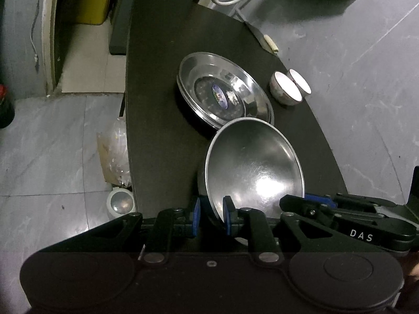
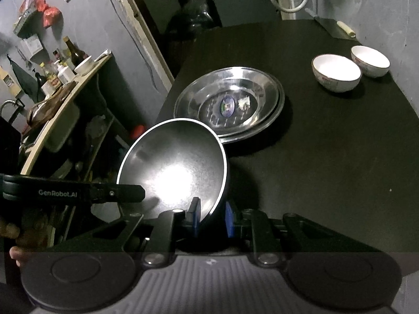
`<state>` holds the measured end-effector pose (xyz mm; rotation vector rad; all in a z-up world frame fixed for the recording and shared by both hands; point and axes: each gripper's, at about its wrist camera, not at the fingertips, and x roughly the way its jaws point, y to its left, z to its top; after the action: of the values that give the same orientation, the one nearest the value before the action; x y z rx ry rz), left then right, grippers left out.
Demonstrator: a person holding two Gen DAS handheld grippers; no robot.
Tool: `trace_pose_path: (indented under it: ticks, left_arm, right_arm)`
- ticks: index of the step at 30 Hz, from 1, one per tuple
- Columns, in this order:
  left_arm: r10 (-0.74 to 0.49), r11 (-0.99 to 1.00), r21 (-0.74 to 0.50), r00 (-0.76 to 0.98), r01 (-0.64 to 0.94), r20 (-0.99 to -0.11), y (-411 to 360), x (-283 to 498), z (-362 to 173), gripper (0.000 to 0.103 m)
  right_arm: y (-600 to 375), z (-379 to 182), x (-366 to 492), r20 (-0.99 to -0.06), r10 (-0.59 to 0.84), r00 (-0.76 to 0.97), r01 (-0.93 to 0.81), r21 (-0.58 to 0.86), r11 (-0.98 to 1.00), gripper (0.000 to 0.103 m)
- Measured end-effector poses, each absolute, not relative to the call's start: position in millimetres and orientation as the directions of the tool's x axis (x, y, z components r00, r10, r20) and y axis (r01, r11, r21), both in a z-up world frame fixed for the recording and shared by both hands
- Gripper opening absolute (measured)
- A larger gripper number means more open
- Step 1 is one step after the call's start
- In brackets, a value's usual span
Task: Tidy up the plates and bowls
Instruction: 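Lower the steel bowl into the basin and open the left gripper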
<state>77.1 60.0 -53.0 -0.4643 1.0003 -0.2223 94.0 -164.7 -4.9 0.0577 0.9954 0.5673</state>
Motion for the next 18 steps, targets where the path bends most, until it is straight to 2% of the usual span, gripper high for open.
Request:
trace_pose_path:
  ticks: [18]
  left_arm:
    - [-0.398,0.877,-0.479,0.501,-0.039,-0.769,57.4,78.3,-59.5,0.021]
  right_arm:
    - [-166.6,-11.4,94.8,-0.795,0.467,0.387,-0.392,0.317,0.864,0.022]
